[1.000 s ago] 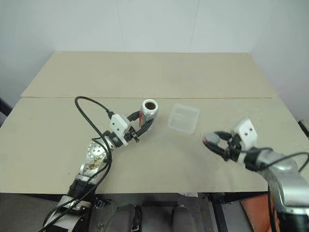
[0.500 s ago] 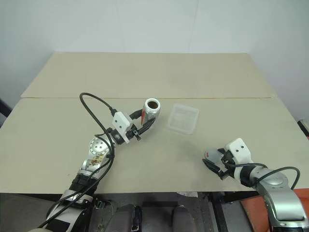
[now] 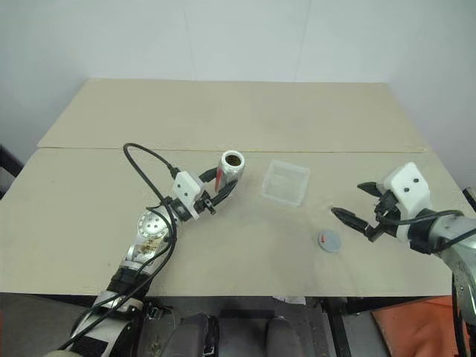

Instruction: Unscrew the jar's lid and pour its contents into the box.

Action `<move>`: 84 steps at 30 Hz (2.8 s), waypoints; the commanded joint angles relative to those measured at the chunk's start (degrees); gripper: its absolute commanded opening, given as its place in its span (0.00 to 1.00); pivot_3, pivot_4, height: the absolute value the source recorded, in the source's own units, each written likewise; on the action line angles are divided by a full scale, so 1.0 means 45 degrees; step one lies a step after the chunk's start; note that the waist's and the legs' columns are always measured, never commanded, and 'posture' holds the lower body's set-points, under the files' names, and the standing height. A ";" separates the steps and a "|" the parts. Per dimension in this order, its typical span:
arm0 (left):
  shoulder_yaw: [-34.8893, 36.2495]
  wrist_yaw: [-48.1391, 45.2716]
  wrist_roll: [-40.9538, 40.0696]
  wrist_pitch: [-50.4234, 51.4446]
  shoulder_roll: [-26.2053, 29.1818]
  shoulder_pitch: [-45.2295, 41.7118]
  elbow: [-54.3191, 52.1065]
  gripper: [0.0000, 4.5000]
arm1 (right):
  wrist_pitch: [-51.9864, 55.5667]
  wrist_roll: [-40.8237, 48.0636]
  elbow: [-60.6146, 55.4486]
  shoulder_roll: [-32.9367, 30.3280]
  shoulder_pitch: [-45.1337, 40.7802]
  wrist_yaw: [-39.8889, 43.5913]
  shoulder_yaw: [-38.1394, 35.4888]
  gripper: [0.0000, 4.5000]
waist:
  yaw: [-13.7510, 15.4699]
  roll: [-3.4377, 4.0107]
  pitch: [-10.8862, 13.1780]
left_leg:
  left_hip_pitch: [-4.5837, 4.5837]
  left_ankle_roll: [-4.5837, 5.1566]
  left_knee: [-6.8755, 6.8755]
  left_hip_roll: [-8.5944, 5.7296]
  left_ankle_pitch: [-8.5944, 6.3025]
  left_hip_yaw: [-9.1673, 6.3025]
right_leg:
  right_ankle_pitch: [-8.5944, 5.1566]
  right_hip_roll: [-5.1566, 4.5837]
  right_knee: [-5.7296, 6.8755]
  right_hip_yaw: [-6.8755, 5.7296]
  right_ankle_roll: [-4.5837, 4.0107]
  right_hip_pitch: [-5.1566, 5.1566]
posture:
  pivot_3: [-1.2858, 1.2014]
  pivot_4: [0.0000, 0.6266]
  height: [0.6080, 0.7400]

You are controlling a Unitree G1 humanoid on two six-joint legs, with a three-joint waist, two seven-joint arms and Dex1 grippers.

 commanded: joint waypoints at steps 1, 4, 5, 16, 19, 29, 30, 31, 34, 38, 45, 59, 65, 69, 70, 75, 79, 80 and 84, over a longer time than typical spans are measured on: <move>-0.0229 0.0475 0.1087 -0.0863 0.0147 -0.1286 0.1005 0.44 | -0.0249 -0.0088 -0.0094 0.0087 0.0117 -0.0206 -0.0475 1.00 | 0.0005 0.0001 0.0000 | -0.0009 0.0001 0.0005 -0.0002 0.0000 0.0003 | 0.0001 0.0000 -0.0001 -0.0001 0.0001 -0.0005 | 0.52 0.24 1.00; -0.0842 0.1394 0.2802 -0.1686 0.0345 -0.3167 0.2997 0.44 | -0.0351 -0.0054 -0.0432 0.0415 0.0359 -0.0397 -0.0491 1.00 | 0.0025 -0.0003 0.0002 | -0.0020 0.0001 0.0009 -0.0006 0.0001 0.0012 | 0.0002 0.0001 -0.0002 -0.0008 0.0003 -0.0010 | 0.52 0.24 1.00; -0.1147 0.1777 0.3476 -0.2098 0.0455 -0.3840 0.3763 0.44 | -0.0341 -0.0029 -0.0558 0.0494 0.0431 -0.0434 -0.0511 1.00 | 0.0034 -0.0004 0.0002 | -0.0024 0.0001 0.0015 -0.0008 0.0001 0.0013 | 0.0003 0.0001 -0.0001 -0.0013 0.0004 -0.0009 | 0.52 0.24 1.00; -0.6773 0.9048 1.1634 -0.4566 0.0887 -1.0055 1.0620 0.44 | 0.0135 0.0015 -0.2079 0.1098 0.1532 -0.1391 -0.1073 1.00 | -0.0016 -0.0024 0.0015 | -0.0068 0.0018 0.0008 -0.0016 -0.0011 0.0043 | -0.0001 -0.0001 -0.0045 -0.0019 0.0022 -0.0035 | 0.52 0.24 1.00; -0.8773 1.1783 1.3923 -0.4056 0.0647 -1.0962 1.1396 0.44 | 0.0185 0.0067 -0.2537 0.1308 0.1885 -0.1597 -0.1153 1.00 | 0.0002 -0.0044 0.0026 | -0.0074 0.0017 0.0009 -0.0017 -0.0010 0.0041 | -0.0004 -0.0001 -0.0038 -0.0021 0.0026 -0.0040 | 0.52 0.24 1.00; -1.2203 1.6678 1.7450 -0.2125 -0.0401 -1.2275 1.2775 0.44 | 0.0390 0.0318 -0.3006 0.1647 0.1966 -0.2071 -0.1123 1.00 | 0.0005 -0.0061 0.0036 | -0.0095 0.0015 0.0010 -0.0024 -0.0011 0.0043 | -0.0009 -0.0011 -0.0031 -0.0022 0.0033 -0.0064 | 0.52 0.24 1.00; -1.2365 1.6718 1.7603 -0.1959 -0.0463 -1.2325 1.2852 0.44 | 0.0386 0.0328 -0.3032 0.1658 0.1989 -0.2081 -0.1133 1.00 | 0.0000 -0.0061 0.0036 | -0.0096 0.0015 0.0010 -0.0025 -0.0011 0.0049 | -0.0009 -0.0012 -0.0028 -0.0020 0.0034 -0.0069 | 0.52 0.24 1.00; -1.2463 1.6821 1.7690 -0.1787 -0.0506 -1.2366 1.2910 0.44 | 0.0340 0.0294 -0.3060 0.1641 0.2025 -0.2082 -0.1127 1.00 | 0.0000 -0.0061 0.0036 | -0.0102 0.0015 0.0010 -0.0025 -0.0010 0.0052 | -0.0009 -0.0013 -0.0024 -0.0017 0.0033 -0.0075 | 0.52 0.24 1.00; -1.2539 1.6794 1.7718 -0.1534 -0.0570 -1.2415 1.3036 0.44 | 0.0310 0.0350 -0.3099 0.1647 0.2065 -0.2091 -0.1172 1.00 | 0.0001 -0.0061 0.0036 | -0.0118 0.0012 0.0011 -0.0024 -0.0009 0.0055 | -0.0009 -0.0013 -0.0016 -0.0018 0.0033 -0.0096 | 0.52 0.24 1.00; -1.2224 1.6361 1.7316 -0.1645 -0.0620 -1.2364 1.3103 0.44 | 0.0259 0.0420 -0.3050 0.1641 0.2088 -0.2090 -0.1220 1.00 | 0.0006 -0.0060 0.0036 | -0.0129 0.0012 0.0011 -0.0025 -0.0008 0.0060 | -0.0008 -0.0014 -0.0014 -0.0015 0.0032 -0.0108 | 0.52 0.24 1.00; -0.9176 1.3138 1.3912 -0.3240 -0.0773 -1.1628 1.3125 0.44 | 0.0170 0.0130 -0.2849 0.1591 0.2025 -0.2153 -0.0886 1.00 | 0.0018 -0.0059 0.0035 | -0.0146 0.0011 0.0025 -0.0025 -0.0007 0.0065 | -0.0008 -0.0021 -0.0003 -0.0015 0.0031 -0.0125 | 0.52 0.24 1.00; 0.2157 0.0240 0.0101 -0.0303 -0.2449 -0.7168 0.8687 0.44 | -0.0151 -0.0156 -0.2078 0.1619 0.1395 -0.1884 -0.0197 1.00 | -0.0072 -0.0040 0.0024 | -0.0119 0.0026 0.0152 -0.0010 -0.0015 0.0055 | 0.0002 -0.0014 0.0069 -0.0021 0.0038 -0.0064 | 0.52 0.24 1.00; 0.1976 0.0880 -0.0919 0.1797 -0.3013 -0.2672 0.1688 0.44 | -0.0423 -0.0287 -0.1701 0.1684 0.0827 -0.1672 0.0387 1.00 | -0.0106 -0.0024 0.0014 | -0.0102 0.0033 0.0150 -0.0005 -0.0020 -0.0024 | 0.0009 -0.0012 0.0055 -0.0010 0.0044 -0.0044 | 0.52 0.24 1.00; 0.1780 0.2441 -0.0310 0.1396 -0.3334 -0.0304 -0.0260 0.44 | -0.0625 -0.0435 -0.1557 0.1720 0.0875 -0.1568 0.0698 1.00 | -0.0042 -0.0024 0.0014 | -0.0056 0.0037 0.0151 -0.0007 -0.0022 -0.0025 | 0.0012 -0.0014 0.0066 0.0005 0.0043 -0.0012 | 0.52 0.24 1.00; 0.1669 0.2632 -0.0144 0.1329 -0.3305 0.0189 -0.0543 0.44 | -0.0664 -0.0464 -0.1562 0.1737 0.0859 -0.1568 0.0767 1.00 | -0.0043 -0.0024 0.0014 | -0.0044 0.0037 0.0152 -0.0007 -0.0022 -0.0024 | 0.0017 -0.0014 0.0066 0.0005 0.0043 0.0001 | 0.52 0.24 1.00; 0.1272 0.3562 0.0622 0.1028 -0.3193 0.1310 -0.0962 0.44 | -0.0831 -0.0521 -0.1320 0.1680 0.0663 -0.1456 0.0894 1.00 | -0.0013 -0.0023 0.0013 | -0.0014 0.0042 0.0168 -0.0014 -0.0020 -0.0029 | 0.0042 -0.0016 0.0031 -0.0002 0.0061 0.0066 | 0.52 0.24 1.00; 0.1068 0.3979 0.1193 0.0475 -0.2843 0.1684 -0.0343 0.44 | -0.0850 -0.0412 -0.1156 0.1569 0.0449 -0.1139 0.0919 1.00 | -0.0034 -0.0020 0.0012 | 0.0002 0.0044 0.0166 -0.0010 -0.0021 -0.0031 | 0.0045 -0.0010 0.0026 -0.0002 0.0063 0.0079 | 0.52 0.24 1.00; 0.1102 0.3891 0.1044 0.0391 -0.2830 0.1766 -0.0205 0.52 | -0.0886 -0.0426 -0.1135 0.1571 0.0465 -0.1080 0.0918 1.00 | -0.0034 -0.0020 0.0012 | 0.0004 0.0044 0.0164 -0.0006 -0.0021 -0.0031 | 0.0045 -0.0007 0.0026 -0.0002 0.0062 0.0078 | 0.52 0.24 1.00; 0.1153 0.3989 0.0904 -0.0071 -0.2787 0.1910 0.0360 0.81 | -0.0967 -0.0513 -0.1090 0.1576 0.0493 -0.0965 0.0903 1.00 | -0.0044 -0.0020 0.0012 | 0.0004 0.0044 0.0163 -0.0006 -0.0021 -0.0028 | 0.0045 -0.0010 0.0025 0.0001 0.0062 0.0078 | 0.52 0.24 1.00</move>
